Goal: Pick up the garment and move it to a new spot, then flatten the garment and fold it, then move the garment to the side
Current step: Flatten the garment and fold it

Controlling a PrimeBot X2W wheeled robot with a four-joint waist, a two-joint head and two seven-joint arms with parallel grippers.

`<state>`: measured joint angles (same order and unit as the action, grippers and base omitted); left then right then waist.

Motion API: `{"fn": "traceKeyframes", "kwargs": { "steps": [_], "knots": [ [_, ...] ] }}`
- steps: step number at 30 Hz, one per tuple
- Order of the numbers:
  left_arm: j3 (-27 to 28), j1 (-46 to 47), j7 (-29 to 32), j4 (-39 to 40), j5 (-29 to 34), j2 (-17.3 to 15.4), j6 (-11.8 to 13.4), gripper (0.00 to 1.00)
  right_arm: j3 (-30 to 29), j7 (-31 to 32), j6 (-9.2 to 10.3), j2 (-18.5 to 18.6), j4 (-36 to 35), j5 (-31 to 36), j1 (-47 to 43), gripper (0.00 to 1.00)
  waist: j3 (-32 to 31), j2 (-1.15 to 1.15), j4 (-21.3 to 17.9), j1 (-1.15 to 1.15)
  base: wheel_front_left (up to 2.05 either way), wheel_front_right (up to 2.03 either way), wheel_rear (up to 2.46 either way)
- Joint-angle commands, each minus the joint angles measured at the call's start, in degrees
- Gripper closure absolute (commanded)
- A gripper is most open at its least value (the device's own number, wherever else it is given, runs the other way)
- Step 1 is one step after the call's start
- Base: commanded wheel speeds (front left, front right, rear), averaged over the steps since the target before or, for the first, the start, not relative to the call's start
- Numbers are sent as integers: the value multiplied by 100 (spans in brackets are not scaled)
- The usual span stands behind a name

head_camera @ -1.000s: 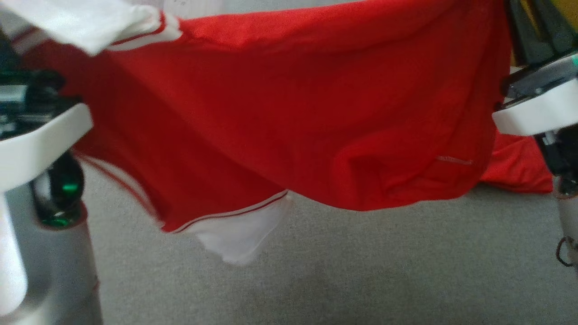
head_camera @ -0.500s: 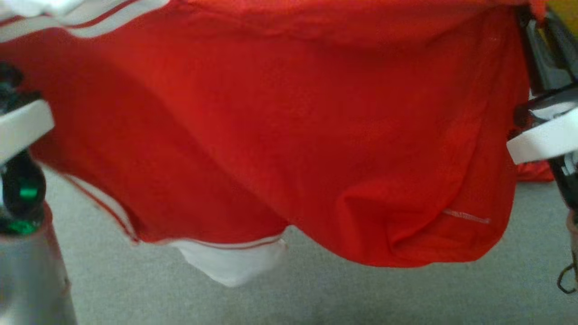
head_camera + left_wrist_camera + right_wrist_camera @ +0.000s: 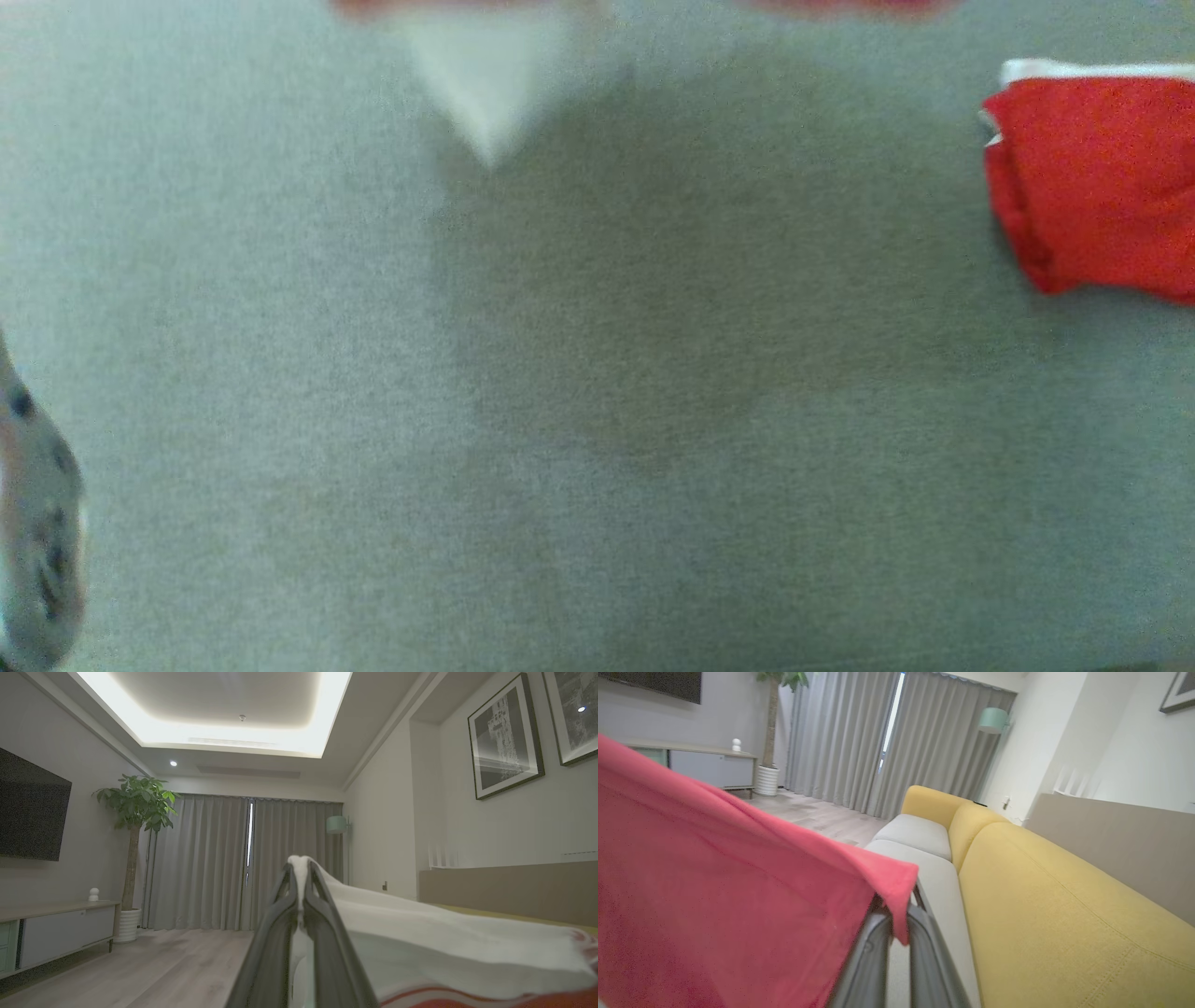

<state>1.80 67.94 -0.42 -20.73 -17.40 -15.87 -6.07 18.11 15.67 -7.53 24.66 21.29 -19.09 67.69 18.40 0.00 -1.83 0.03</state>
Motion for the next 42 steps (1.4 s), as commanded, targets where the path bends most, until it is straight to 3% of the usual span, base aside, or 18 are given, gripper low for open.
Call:
{"fn": "traceKeyframes", "kwargs": {
  "steps": [1, 6, 11, 16, 20, 23, 29, 34, 42],
  "knots": [
    [106, 567, -277, -187, 81, -315, -7, 100, -47, -341, 4, -26, 308, 174, 401, 100, 413, 0, 151, -3, 0, 0, 0],
    [-107, 1138, -974, -1210, 117, -166, -53, 100, -13, -1266, 4, -277, 1483, 467, 943, 100, 567, 0, 279, -3, 0, 0, 0],
    [-416, 756, -1290, -1864, -51, 97, -118, 100, 156, -1780, 4, -467, 2417, 426, 580, 100, 605, 0, 437, -3, 0, 0, 0],
    [-642, -8, -1405, -2121, -132, 233, -134, 100, 554, -1866, 4, -559, 3015, 223, 11, 100, 502, 0, 551, -3, 0, 0, 0],
    [-933, -927, -1445, -2081, -173, 239, -139, 100, 1309, -1568, 4, -552, 3213, -297, -599, 100, 265, 0, 632, -3, 0, 0, 0],
    [-1187, -1664, -1453, -1847, -215, 139, -140, 100, 2157, -1169, 4, -291, 2952, -807, -1049, 100, 27, 0, 659, -3, 0, 0, 0],
    [-1453, -3098, -1456, -1096, -196, -177, -141, 100, 3469, -543, 4, 644, 2068, -1876, -1615, 100, -497, 0, 670, -3, 0, 0, 0],
    [-1511, -4027, -1438, -497, -200, -387, -106, 100, 4097, -425, 4, 1228, 1657, -2308, -1789, 100, -875, 0, 656, -3, 0, 0, 0],
    [-1464, -5276, -1030, 885, -421, -534, 120, 100, 4661, -526, 4, 1709, 1373, -2786, -2072, 100, -1324, 0, 706, -3, 0, 0, 0]
  ]
}}
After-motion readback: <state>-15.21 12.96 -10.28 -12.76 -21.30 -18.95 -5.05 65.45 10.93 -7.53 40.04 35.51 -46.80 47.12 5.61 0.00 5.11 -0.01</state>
